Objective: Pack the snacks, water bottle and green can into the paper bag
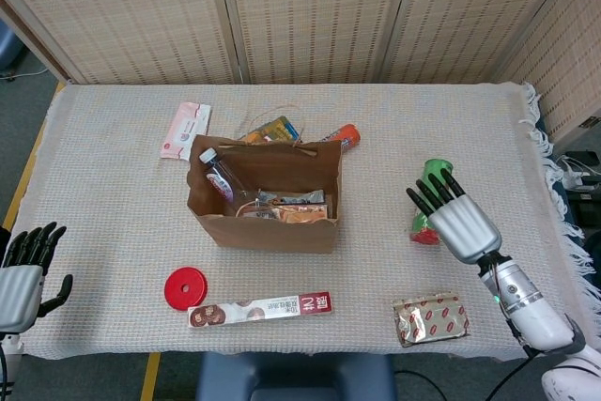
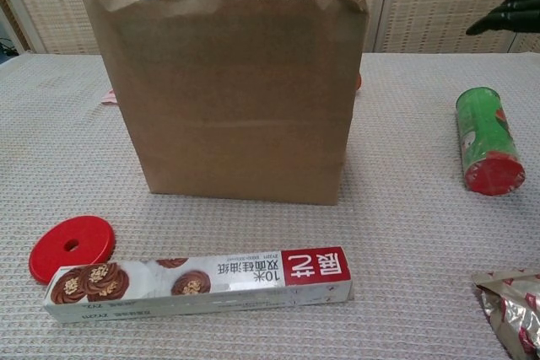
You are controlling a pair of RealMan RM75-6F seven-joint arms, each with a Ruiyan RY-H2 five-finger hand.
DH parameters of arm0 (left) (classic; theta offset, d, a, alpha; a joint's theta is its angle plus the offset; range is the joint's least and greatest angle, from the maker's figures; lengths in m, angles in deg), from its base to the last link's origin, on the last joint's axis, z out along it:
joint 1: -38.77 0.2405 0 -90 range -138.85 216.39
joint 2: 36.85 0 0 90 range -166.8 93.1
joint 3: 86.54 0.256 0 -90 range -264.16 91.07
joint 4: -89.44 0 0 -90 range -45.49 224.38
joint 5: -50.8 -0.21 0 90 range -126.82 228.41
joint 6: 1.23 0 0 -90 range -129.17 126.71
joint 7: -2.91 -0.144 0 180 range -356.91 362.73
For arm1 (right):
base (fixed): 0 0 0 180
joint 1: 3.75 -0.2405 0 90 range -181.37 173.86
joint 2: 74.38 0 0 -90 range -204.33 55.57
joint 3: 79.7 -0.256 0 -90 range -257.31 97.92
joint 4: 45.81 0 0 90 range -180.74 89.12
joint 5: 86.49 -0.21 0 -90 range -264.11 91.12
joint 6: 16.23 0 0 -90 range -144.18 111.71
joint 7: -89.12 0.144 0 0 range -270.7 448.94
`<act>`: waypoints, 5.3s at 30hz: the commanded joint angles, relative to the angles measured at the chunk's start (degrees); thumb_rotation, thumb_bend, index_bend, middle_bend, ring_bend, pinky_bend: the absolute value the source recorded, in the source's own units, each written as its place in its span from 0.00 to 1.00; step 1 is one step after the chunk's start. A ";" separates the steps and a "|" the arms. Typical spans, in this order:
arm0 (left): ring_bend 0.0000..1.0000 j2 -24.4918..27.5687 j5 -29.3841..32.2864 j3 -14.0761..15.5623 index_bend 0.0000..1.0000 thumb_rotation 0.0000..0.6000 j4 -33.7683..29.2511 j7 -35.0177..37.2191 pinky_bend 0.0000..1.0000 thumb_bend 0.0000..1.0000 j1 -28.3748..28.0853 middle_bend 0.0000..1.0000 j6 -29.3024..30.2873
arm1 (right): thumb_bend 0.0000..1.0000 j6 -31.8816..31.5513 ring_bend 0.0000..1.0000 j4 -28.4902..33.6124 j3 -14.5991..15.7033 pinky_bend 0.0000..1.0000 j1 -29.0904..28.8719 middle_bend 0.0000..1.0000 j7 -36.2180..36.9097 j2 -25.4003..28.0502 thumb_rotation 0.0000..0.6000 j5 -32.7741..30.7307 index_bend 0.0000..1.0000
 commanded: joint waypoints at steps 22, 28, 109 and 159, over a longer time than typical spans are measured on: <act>0.00 0.03 0.16 -0.18 0.05 1.00 -0.25 -0.25 0.00 0.45 -0.13 0.00 -0.13 | 0.00 8.93 0.00 -12.22 0.02 0.00 -1.02 0.00 -16.96 -9.16 1.00 -6.74 0.00; 0.00 0.10 0.14 -0.15 0.05 1.00 -0.19 0.06 0.00 0.45 -0.12 0.00 -0.18 | 0.00 10.38 0.00 -13.17 -0.58 0.00 -3.08 0.00 -24.58 -13.33 1.00 -12.32 0.00; 0.00 0.08 0.03 -0.07 0.05 1.00 0.02 0.61 0.00 0.45 -0.04 0.00 -0.12 | 0.31 -26.94 0.69 -9.01 -25.89 0.67 -2.62 0.69 14.31 -17.34 1.00 6.42 0.82; 0.00 0.16 -0.09 0.00 0.05 1.00 0.23 1.15 0.00 0.45 -0.04 0.00 -0.19 | 0.31 -17.94 0.69 15.63 -32.74 0.67 -7.89 0.69 20.08 -36.71 1.00 -17.39 0.80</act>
